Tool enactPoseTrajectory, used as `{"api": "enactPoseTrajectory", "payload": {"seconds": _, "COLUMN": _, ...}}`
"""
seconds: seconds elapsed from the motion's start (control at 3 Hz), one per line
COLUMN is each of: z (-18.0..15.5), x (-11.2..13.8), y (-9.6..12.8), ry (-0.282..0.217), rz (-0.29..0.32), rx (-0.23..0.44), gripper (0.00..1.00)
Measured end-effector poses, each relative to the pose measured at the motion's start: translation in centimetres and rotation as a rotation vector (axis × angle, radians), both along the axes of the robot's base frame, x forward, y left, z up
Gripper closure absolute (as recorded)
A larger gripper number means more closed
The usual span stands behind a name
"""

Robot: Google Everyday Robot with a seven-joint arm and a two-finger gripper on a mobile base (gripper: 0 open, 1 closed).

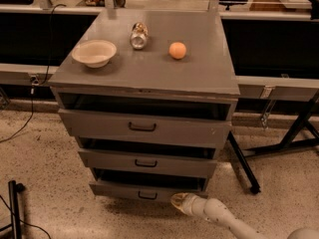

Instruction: Close bottom drawer

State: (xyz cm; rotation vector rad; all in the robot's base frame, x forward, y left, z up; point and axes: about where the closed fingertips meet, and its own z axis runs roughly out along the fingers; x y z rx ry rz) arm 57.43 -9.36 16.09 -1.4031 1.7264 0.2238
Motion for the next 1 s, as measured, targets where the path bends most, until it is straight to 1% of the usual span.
{"api": "enactPoseTrajectory", "payload": {"seconds": 0.33, "z": 0.6, "x": 2.0, "y": -0.8, "ry": -0.013, "rz": -0.01, "rx": 0.001, "gripper": 1.0}}
{"api": "enactPoseTrajectory", "payload": {"seconds": 0.67, "z": 1.0, "x": 3.3, "y": -1.0, "ry": -0.029, "rz": -0.012, "rx": 0.009, "gripper": 1.0}}
{"api": "enactPoseTrajectory", "payload": {"seconds": 1.0, "z": 1.0, "x": 2.5, "y": -0.8, "ry": -0.04, "rz": -0.006, "rx": 0.052, "gripper": 1.0}}
